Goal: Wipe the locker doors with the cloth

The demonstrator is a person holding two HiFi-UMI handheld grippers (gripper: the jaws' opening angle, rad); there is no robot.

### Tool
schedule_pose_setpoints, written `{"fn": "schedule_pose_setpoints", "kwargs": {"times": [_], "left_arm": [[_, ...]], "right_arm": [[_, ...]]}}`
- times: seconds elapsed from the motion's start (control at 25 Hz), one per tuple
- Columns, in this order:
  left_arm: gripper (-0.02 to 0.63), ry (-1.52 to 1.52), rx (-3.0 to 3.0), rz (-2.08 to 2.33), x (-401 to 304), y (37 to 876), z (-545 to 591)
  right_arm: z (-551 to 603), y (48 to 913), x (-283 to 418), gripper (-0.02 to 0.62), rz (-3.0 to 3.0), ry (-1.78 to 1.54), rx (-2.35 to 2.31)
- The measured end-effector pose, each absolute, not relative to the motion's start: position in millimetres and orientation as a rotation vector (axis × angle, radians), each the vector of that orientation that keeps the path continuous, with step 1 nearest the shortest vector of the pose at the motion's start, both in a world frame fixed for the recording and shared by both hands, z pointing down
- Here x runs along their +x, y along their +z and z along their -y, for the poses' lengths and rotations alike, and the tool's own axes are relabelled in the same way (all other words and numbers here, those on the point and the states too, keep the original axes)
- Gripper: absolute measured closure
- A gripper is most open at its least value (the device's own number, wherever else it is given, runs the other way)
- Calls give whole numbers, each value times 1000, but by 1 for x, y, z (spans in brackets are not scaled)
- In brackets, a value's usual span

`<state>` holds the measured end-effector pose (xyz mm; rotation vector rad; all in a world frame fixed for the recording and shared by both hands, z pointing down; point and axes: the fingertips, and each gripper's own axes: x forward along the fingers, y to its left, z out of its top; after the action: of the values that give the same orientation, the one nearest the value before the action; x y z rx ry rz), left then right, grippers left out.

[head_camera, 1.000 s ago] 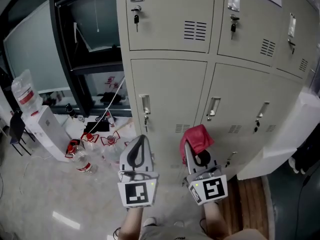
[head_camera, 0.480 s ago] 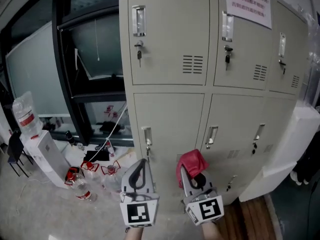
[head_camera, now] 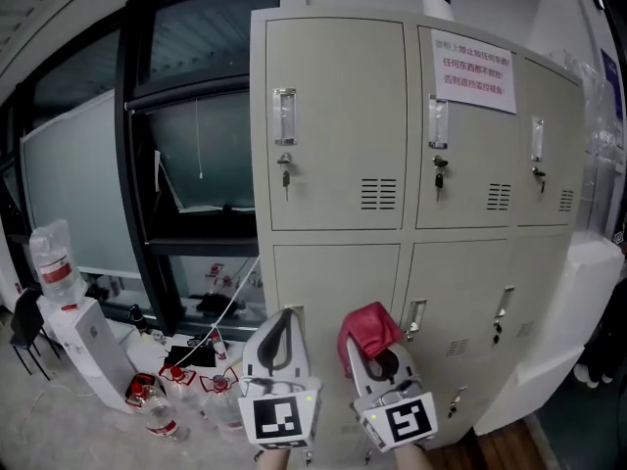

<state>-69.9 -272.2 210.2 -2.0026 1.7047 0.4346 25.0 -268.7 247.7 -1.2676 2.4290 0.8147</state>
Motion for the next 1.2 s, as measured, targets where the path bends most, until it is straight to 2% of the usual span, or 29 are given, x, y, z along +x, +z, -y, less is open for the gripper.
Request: {"fn": "schedule_pose_setpoints", "kwargs": {"times": [0.32,0.52,0.84,1.2], "left_arm": [[591,347,-1927,-1613,-71,166,288],[591,386,-1886,-1567,-74,115,303],[591,475,-1880,-1519,-83,32,324],[591,478,-1883,-1514,-100,-21,340]], "right_arm": [[283,167,23,569,-2416,867,-1186],[292,58,9,569,-2493,984,-1048],[326,-114,-36,569,-2561,960,-973],[368,-191,-99,569,-2664,913,-1078]]}}
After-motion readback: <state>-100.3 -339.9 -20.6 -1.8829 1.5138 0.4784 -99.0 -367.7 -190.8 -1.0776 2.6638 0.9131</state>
